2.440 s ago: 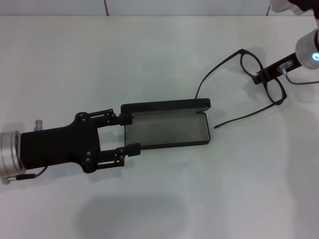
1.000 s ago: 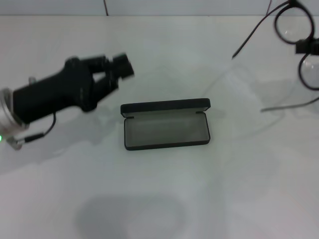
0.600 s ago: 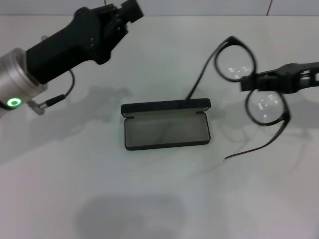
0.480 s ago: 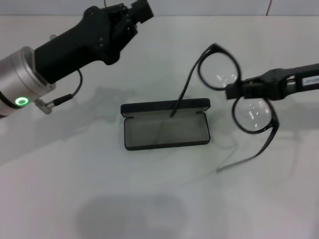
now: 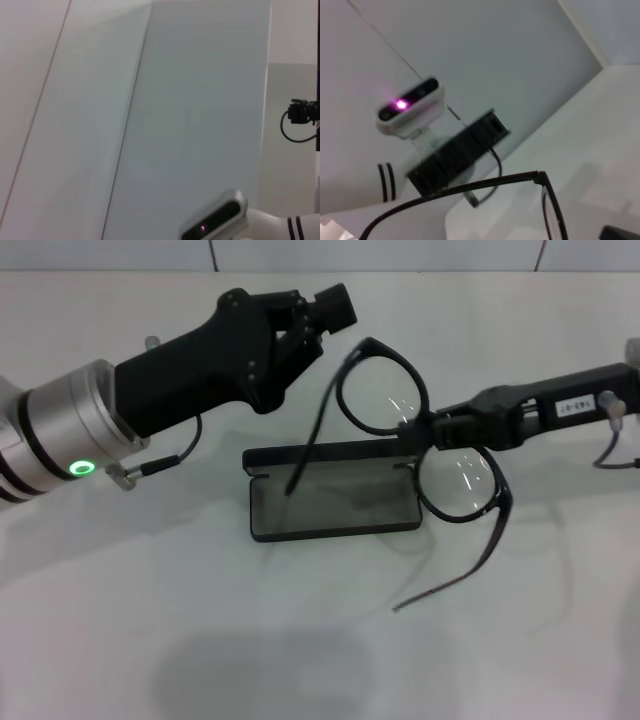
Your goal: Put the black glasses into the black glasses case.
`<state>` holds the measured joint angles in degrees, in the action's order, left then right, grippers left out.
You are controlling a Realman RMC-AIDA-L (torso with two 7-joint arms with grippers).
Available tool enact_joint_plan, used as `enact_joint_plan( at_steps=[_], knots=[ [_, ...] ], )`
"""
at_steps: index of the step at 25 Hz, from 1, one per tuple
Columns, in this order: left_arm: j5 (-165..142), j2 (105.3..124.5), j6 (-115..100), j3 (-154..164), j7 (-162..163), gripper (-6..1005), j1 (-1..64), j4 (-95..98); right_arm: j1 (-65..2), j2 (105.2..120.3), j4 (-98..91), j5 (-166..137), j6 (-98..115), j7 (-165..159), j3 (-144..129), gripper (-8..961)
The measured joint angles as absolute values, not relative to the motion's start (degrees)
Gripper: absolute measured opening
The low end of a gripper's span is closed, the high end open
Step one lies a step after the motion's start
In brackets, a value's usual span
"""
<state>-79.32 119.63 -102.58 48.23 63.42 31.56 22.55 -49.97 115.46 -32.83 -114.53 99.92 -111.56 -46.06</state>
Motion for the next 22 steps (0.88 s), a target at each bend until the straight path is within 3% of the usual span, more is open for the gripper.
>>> enact_joint_plan(
  at_steps=[22],
  knots=[
    [-78.71,119.89,-102.42,51.85,59.06,22,32.1,20.21,-52.94,115.96,-30.88,-110.59,98.96,-111.05,-47.46,117]
  ],
)
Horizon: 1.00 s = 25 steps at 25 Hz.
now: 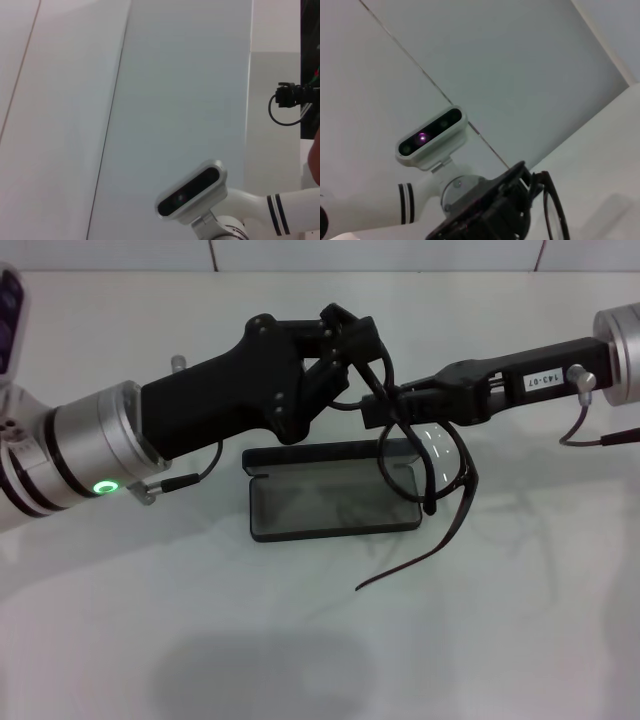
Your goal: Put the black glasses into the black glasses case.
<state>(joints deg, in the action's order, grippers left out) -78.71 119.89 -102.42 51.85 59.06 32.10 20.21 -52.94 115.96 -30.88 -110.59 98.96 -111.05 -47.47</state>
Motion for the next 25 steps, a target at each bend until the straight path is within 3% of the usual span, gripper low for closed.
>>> enact_joint_plan(
  at_steps=[17,25],
  knots=[
    [-72.21,119.81,-104.56,51.55,56.6,23,30.12,19.67,-52.13,115.29,-30.59,-108.4,98.04,-111.19,-47.19,117],
    [-65.84,119.32,-104.56,51.41,55.81,23,24.65,19.8,-48.54,113.07,-30.42,-95.17,99.12,-112.36,-46.16,117]
  ],
)
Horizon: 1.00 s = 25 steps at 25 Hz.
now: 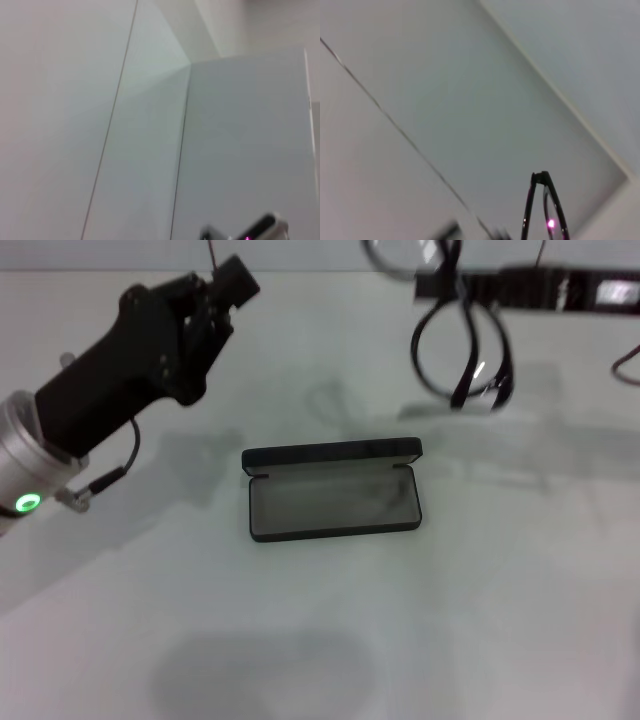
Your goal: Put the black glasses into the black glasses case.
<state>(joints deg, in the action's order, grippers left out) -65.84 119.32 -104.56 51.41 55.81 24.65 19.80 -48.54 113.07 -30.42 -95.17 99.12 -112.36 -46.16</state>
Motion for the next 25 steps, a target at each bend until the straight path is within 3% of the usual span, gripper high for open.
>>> enact_joint_plan(
  at_steps=[4,13,25],
  knots=[
    [-70.39,119.03,-104.6,51.74,56.21,23,23.9,20.02,-46.68,113.21,-30.36,-85.18,100.04,-112.17,-46.13,117],
    [-79.7,119.41,-109.87,51.76,56.42,23,27.34,19.92,-47.03,115.32,-24.71,-76.29,90.41,-104.49,-47.91,117],
    [-77.21,119.86,-113.26,51.77,59.31,24,31.85,18.41,-48.39,115.91,-21.7,-76.76,83.09,-101.49,-55.01,116]
  ],
)
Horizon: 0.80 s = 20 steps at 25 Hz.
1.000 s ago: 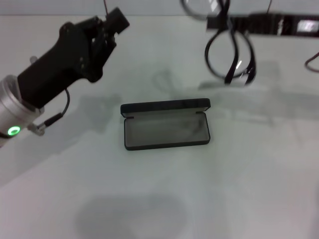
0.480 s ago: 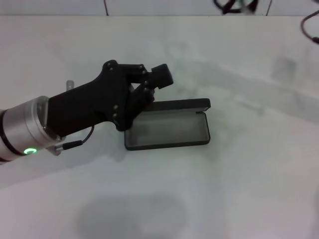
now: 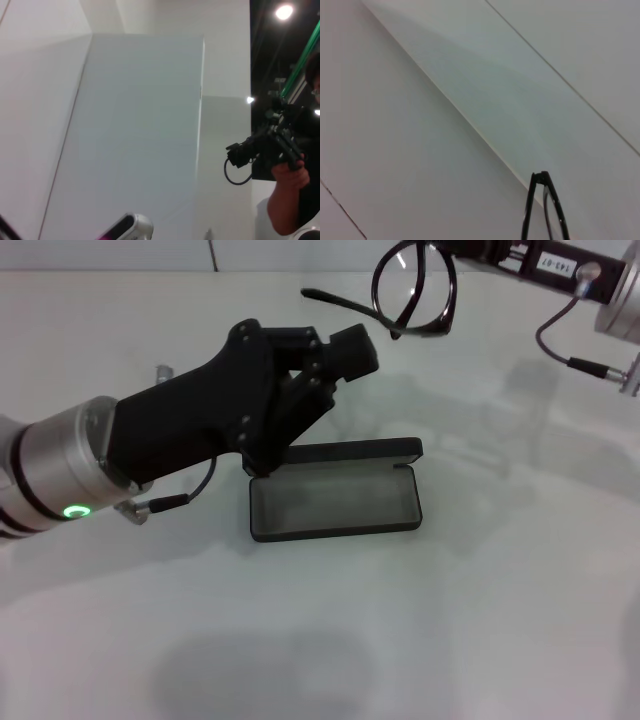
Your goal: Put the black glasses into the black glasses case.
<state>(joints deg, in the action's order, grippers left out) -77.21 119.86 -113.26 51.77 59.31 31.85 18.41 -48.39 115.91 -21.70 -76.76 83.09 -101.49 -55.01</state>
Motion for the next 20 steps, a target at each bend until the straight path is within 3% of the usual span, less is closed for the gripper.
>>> enact_joint_plan(
  at_steps=[20],
  knots=[
    [-76.33,119.88,-110.52,51.44,59.09,23,33.46,17.3,-48.51,115.53,-22.06,-76.91,81.82,-99.38,-61.94,116]
  ],
)
